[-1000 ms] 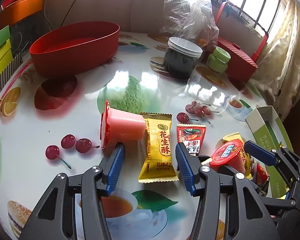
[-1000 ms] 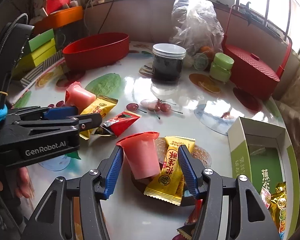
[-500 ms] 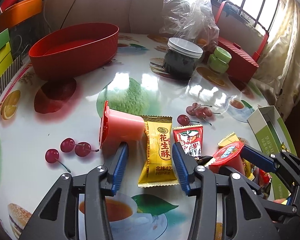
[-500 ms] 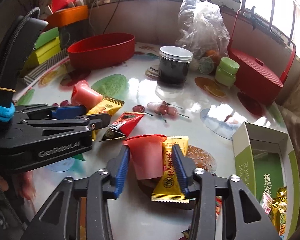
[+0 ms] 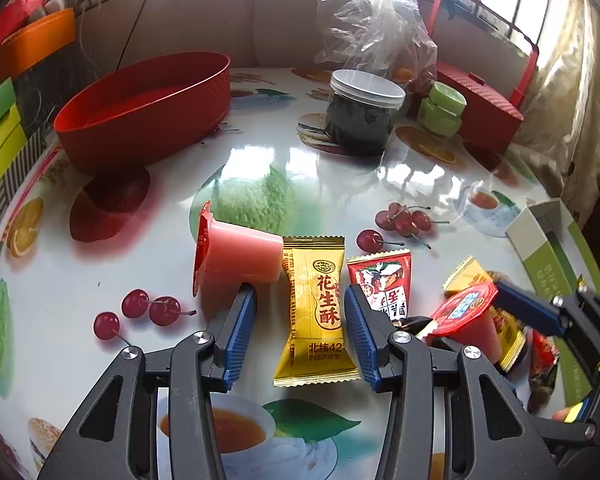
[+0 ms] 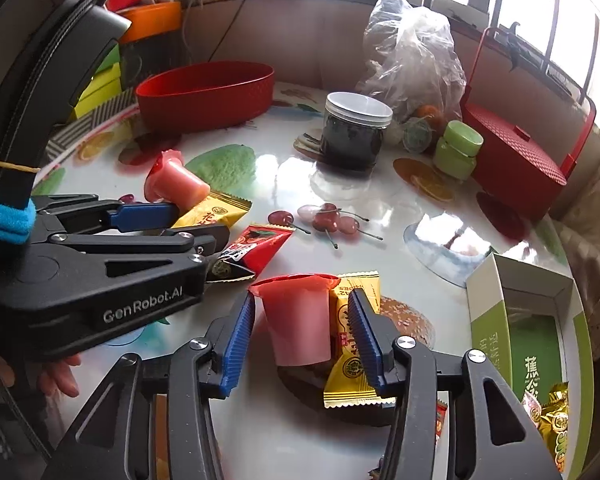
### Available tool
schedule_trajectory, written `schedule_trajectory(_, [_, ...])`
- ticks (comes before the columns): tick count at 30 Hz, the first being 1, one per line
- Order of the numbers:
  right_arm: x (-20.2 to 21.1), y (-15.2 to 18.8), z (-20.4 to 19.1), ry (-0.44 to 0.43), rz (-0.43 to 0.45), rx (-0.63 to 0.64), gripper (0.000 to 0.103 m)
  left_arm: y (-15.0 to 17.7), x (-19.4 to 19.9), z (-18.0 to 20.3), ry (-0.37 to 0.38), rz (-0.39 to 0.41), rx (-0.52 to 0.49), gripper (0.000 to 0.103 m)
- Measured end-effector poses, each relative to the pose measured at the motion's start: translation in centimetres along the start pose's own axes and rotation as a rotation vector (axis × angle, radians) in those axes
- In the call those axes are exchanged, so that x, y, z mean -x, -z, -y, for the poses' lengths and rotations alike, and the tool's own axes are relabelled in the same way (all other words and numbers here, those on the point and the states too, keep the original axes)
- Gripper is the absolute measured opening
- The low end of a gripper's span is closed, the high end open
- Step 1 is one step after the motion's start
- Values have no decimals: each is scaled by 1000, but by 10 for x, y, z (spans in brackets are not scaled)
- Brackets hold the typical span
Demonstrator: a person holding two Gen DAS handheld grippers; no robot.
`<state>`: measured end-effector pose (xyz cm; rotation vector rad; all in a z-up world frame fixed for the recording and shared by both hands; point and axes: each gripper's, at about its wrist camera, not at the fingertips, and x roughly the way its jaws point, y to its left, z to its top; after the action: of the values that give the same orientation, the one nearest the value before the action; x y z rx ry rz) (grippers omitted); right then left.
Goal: Organize snacks
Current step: 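Grasp a yellow peanut-crisp bar with the left tool while the right tool grasps a pink jelly cup, then carry the bar and jelly cup over the green box with both tools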
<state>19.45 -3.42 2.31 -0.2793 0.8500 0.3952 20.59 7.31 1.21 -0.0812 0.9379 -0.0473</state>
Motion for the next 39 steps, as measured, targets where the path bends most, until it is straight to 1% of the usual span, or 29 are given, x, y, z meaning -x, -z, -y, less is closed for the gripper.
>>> schedule_trajectory(5, [-1,-1,-2,20,-2,21,48,0,0,-1,-4,12,1,47])
schedule_trajectory(6, [-1,-1,-2,21,2,20,46,1,0,0,-6,13,-1,44])
schedule_trajectory(7, [-1,-1,-2,20,4,21,42,1,0,0,-7,14,-4,40])
schedule_trajectory(8, [0,0,-2,15,7,22,36,2,1,1,-5,17,-9,28])
schedule_trajectory(9, [0,0,-2,9,7,20,34,3,2,1,-3,17,-7,26])
schedule_trajectory(11, [2,1,-1,-11,10,8,33,5,3,0,4,17,-2,25])
schedule_trajectory(17, [9,5,-1,-76,17,-30,33,13,12,-5,28,20,14,24])
schedule_trajectory(24, [21,13,-6,-114,28,-57,32,24,26,-7,34,29,18,24])
schedule_trajectory(32, [36,25,-8,-142,29,-85,32,42,37,-8,39,25,15,24])
schedule_trajectory(35, [37,31,-9,-155,11,-92,32,48,37,-6,40,12,-2,24])
schedule_trajectory(39, [33,33,-10,-143,-12,-99,33,49,37,-8,42,5,11,25])
